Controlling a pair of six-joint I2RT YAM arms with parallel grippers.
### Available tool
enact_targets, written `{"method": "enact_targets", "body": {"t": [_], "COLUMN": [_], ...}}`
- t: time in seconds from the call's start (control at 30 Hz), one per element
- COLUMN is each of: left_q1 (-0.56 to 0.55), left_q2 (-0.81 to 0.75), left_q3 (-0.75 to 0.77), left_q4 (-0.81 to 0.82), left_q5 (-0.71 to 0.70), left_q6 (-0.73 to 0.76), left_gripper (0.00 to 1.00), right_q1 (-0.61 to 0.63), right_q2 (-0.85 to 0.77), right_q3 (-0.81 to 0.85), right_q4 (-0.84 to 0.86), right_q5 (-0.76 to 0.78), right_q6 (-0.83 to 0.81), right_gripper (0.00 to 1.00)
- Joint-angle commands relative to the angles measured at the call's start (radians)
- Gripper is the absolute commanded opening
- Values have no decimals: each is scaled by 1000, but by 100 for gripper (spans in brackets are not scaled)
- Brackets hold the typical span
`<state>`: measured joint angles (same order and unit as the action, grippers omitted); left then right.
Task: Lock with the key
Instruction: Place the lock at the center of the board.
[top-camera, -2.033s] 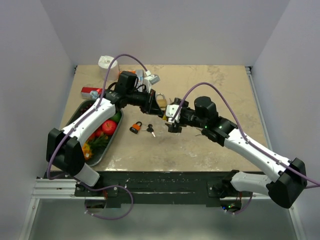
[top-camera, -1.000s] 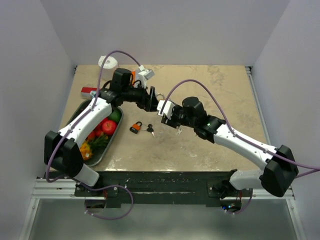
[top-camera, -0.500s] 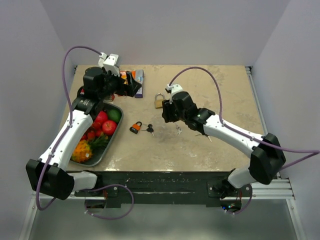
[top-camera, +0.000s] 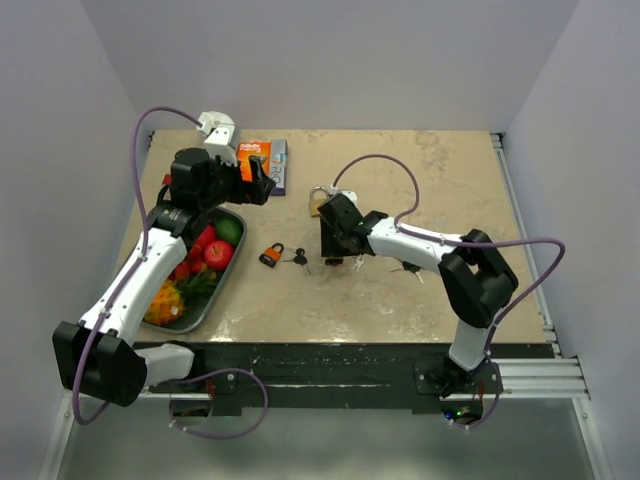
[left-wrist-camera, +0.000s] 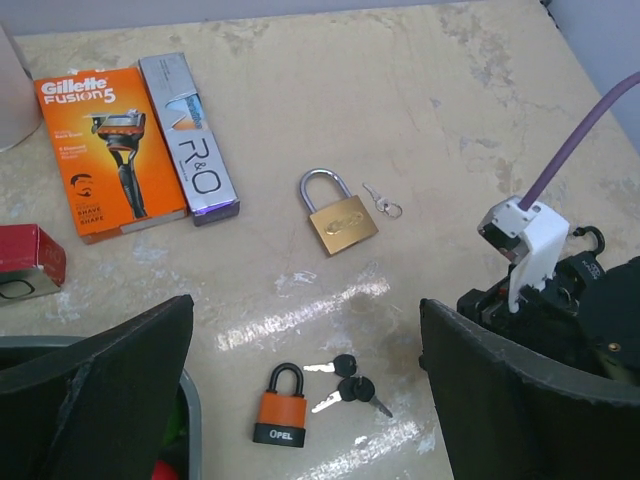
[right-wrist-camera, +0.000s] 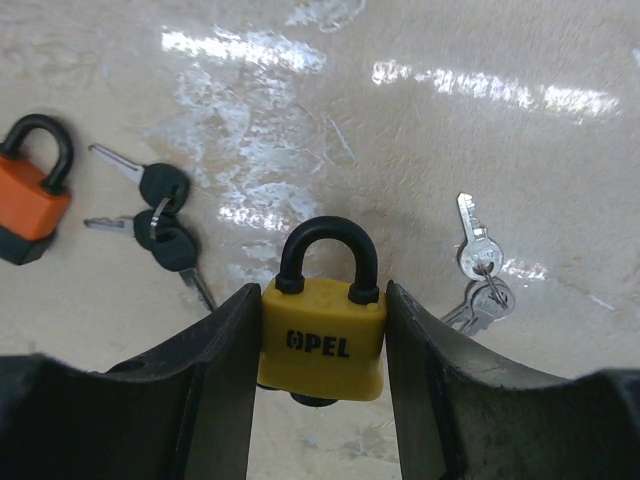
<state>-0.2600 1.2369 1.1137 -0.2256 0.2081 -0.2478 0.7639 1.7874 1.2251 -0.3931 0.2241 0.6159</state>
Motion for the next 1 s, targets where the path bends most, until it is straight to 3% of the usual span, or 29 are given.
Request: {"method": "enact_targets", "body": {"t": [0.0,0.43,0.5,0.53,0.6,0.73,0.77,0.97], "left_q1": [13,33,34,34,36,38,38,39], "left_q2": [-24,-25,-25,-24,-24,-22,-21,-17], "left_q3": [-15,-40,-45,-45,-46,-43,-41,-32], "left_q4": [34,32,34,35,35,37,35,40], "left_q5": [-6,7,7,8,13,22,25,51], "left_q6": [-8,-10,-8,-10,-5,5,7,13], "left_gripper": [99,99,99,99,99,99,99,99], "right_q1": [0,2,0,0,0,0,0,-2], "right_q2": [29,148,162,167,165,147,141,83], "right_q3": [63,102,109,111,106,94,94,132], "right_q4": [-6,-59,-64,-70,-72,-72,-70,-49], "right_q5": [37,52,44,38,37,49,49,60], "right_q6": [102,177,182,180,185,177,173,91], "right_gripper": [0,0,15,28,35,68,83,91]}}
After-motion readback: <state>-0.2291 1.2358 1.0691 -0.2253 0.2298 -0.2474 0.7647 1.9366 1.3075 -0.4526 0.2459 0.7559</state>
